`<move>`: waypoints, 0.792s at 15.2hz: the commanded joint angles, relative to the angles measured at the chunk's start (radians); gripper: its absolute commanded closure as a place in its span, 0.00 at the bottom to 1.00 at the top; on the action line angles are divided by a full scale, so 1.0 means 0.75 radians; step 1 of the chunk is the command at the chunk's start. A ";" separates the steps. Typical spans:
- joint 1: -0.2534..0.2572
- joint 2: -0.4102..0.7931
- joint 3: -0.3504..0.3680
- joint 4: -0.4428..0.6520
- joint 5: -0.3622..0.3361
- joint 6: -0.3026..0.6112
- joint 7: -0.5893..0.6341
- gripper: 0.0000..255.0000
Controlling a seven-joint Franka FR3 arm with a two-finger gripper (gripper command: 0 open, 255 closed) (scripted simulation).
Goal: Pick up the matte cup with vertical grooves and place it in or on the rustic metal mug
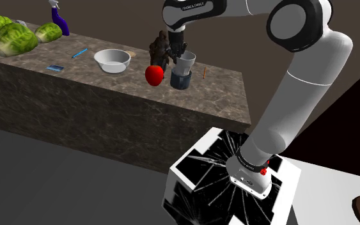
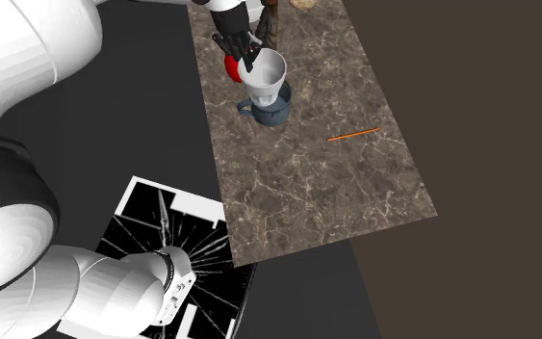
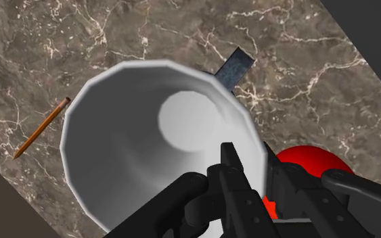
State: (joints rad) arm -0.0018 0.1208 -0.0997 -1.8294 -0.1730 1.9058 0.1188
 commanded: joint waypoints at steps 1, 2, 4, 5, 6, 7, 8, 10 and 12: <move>-0.001 -0.002 -0.001 -0.017 -0.001 0.017 0.002 1.00; -0.001 -0.002 -0.001 -0.017 -0.001 0.017 0.002 1.00; -0.001 -0.002 0.000 -0.017 -0.001 0.017 0.002 1.00; -0.001 -0.002 0.000 -0.017 -0.001 0.017 0.002 1.00; -0.001 -0.002 0.000 -0.017 -0.001 0.017 0.002 1.00; -0.001 -0.002 0.000 -0.017 -0.001 0.017 0.002 1.00; 0.000 -0.002 0.000 -0.018 -0.001 0.018 0.003 0.00; 0.000 -0.002 0.000 -0.019 -0.001 0.019 0.003 0.00; 0.000 -0.002 0.000 -0.019 -0.001 0.019 0.003 0.00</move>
State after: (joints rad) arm -0.0020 0.1196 -0.0996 -1.8436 -0.1740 1.9200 0.1212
